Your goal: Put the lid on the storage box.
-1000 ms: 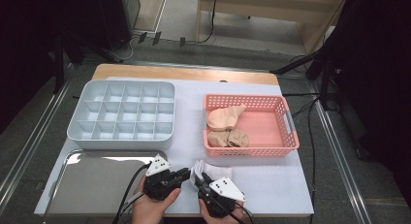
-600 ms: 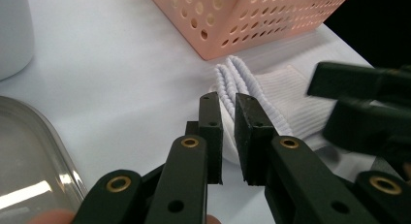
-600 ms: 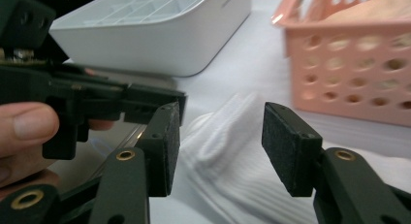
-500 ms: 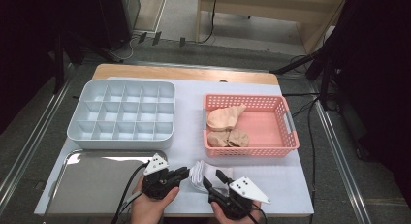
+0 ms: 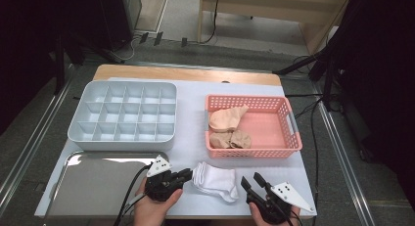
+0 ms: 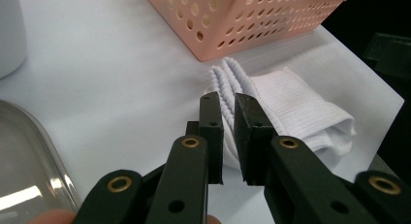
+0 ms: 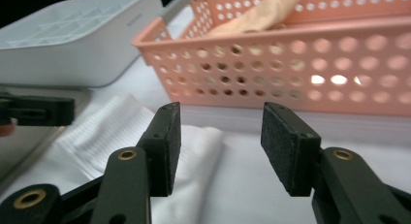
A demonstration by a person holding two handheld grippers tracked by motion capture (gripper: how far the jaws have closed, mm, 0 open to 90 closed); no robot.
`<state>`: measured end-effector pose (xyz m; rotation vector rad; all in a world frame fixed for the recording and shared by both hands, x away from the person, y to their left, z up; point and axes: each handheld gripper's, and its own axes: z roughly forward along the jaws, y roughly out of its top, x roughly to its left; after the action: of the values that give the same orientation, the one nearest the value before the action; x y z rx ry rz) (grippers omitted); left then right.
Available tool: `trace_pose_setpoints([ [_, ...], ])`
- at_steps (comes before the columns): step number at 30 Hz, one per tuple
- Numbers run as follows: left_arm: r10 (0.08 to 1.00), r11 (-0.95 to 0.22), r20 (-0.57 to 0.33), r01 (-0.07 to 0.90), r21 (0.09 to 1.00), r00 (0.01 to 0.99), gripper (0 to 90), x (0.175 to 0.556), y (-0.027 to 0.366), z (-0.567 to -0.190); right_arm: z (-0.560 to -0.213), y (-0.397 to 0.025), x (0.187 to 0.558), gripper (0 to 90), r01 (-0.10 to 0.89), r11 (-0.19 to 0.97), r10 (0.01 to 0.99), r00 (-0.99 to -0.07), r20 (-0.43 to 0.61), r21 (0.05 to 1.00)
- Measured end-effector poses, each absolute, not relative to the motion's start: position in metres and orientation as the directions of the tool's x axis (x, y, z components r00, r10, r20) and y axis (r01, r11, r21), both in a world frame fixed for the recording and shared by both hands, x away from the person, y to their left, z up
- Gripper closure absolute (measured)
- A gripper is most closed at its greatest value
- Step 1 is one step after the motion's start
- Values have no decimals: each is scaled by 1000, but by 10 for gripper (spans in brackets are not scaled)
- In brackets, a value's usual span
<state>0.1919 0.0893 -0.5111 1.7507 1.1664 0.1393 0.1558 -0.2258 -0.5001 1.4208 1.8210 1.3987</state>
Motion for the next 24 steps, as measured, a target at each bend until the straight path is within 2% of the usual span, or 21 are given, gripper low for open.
trace_pose_setpoints([
  [5, 749, -50, -388, 631, 774, 536, 831, 191, 87, -507, -508, -236, 152, 532, 470, -68, 905, -342, 253, 880],
  [12, 737, -41, -396, 621, 783, 548, 830, 189, 82, -502, -512, -239, 147, 580, 487, -87, 897, -341, 281, 869],
  [17, 733, -55, -390, 620, 783, 557, 767, 190, 72, -501, -519, -226, 147, 627, 509, -57, 883, -376, 281, 859],
  [24, 753, -132, -316, 603, 787, 577, 700, 186, 49, -502, -524, -219, 147, 577, 528, -72, 883, -360, 300, 846],
])
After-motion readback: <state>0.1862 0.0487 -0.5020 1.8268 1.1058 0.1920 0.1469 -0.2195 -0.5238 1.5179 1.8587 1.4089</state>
